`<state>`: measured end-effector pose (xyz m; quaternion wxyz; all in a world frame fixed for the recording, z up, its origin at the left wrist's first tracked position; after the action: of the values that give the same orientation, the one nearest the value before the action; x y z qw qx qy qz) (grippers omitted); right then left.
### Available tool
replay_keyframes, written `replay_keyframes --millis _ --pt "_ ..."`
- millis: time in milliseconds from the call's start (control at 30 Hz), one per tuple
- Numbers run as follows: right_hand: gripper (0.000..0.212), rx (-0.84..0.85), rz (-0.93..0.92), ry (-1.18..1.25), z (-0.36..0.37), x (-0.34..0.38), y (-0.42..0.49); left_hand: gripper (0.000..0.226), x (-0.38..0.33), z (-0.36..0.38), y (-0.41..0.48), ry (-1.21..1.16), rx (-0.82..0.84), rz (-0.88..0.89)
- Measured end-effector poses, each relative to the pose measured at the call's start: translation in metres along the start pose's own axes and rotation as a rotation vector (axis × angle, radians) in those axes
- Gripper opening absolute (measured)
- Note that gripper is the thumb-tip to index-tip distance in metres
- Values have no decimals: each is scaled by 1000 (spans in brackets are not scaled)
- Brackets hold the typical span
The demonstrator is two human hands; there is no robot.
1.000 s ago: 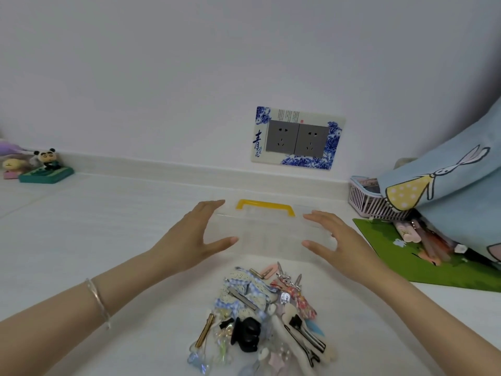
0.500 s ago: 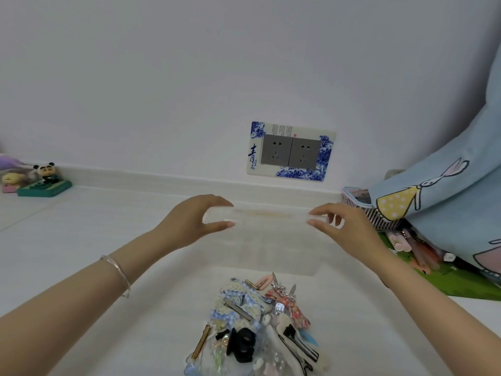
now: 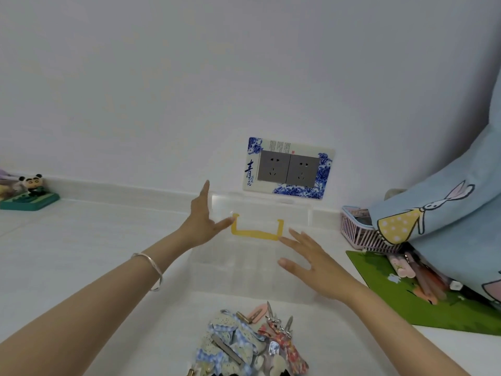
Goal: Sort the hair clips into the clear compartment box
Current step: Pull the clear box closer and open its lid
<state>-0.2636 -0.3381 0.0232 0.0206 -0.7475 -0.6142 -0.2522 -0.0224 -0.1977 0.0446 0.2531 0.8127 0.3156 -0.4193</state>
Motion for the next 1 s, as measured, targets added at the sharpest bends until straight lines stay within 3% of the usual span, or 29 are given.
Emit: replay_keyframes --millis 167,367,533,700,800,867,1000 --pt "79 62 39 81 -1 0 3 111 13 7 3 150 196 -179" --pt "74 51 46 100 -3 5 1 111 22 5 1 183 218 -254" --pt "73 22 12 58 -8 16 -5 104 13 -1 -21 291 212 -197" --pt "44 -213 -213 163 -14 45 -30 83 -3 2 -62 360 95 113" --pt "21 52 -169 299 -12 58 -44 76 -3 10 -83 435 95 226" --pt "18 228 -112 312 -3 59 -51 67 1 15 -90 551 89 274" --pt "25 323 -55 276 9 59 -55 68 6 15 -93 635 109 304"
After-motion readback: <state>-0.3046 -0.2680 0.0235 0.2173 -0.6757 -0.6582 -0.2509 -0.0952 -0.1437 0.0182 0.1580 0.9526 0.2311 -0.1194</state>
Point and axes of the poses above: each hand's wrist, its own y-axis towards the middle knuckle, its own z-axis out of the palm, x = y × z, the point moved 1 cm from there along y, towards the middle knuckle, and after that the axes turned 14 degrees about -z, right-handed, at the moved point
